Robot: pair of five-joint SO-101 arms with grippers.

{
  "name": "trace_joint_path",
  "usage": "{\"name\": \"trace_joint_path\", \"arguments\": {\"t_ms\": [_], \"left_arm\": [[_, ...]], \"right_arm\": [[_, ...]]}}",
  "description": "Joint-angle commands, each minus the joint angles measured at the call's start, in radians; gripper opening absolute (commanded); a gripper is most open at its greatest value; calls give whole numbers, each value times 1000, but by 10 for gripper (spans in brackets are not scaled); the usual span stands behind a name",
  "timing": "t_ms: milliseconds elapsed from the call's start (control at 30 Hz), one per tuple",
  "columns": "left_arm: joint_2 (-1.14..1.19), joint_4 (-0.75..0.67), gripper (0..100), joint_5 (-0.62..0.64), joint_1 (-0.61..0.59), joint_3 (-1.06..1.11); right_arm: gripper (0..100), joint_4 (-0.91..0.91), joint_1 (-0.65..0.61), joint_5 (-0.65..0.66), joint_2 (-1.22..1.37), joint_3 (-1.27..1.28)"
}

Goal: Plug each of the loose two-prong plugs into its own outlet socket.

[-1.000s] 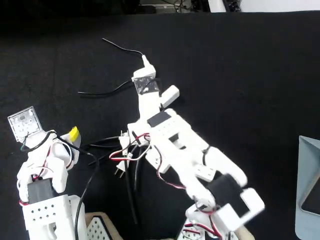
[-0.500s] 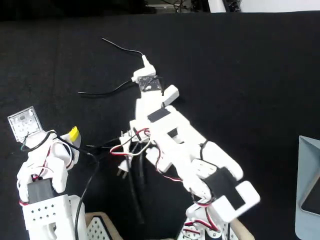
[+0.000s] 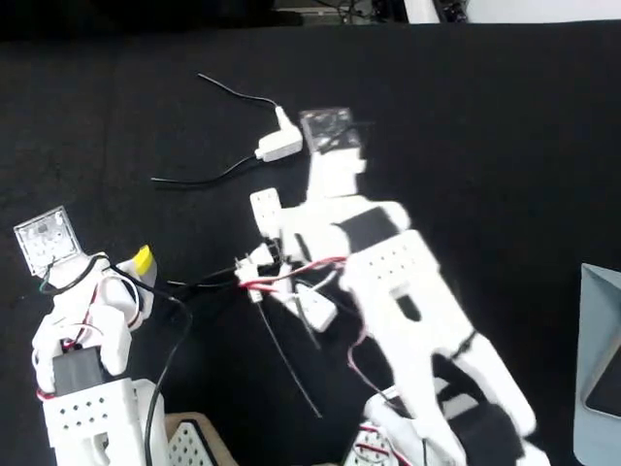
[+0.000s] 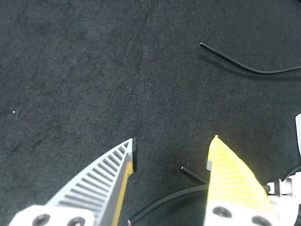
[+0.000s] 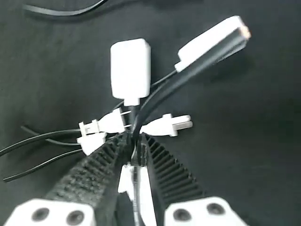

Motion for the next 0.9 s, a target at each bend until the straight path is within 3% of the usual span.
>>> {"name": "trace_joint_path", "arguments": {"t_ms": [0,200,433,600,867], "left_arm": [[-9,-23,253,-8,-10,-7],[-9,-23,253,-8,-10,-5],[-9,-23,253,-8,-10,-5],[-9,-69,253,-8,-10,28],[-9,-94,253,-8,-10,41]], "right_arm": [[12,26,100,66,-73,-33],[12,25,239,178,-74,-33],[18,-94,261,235,5,-21],[146,-126,278,226,110,-44],[156,2,270,173,48,-1]]}}
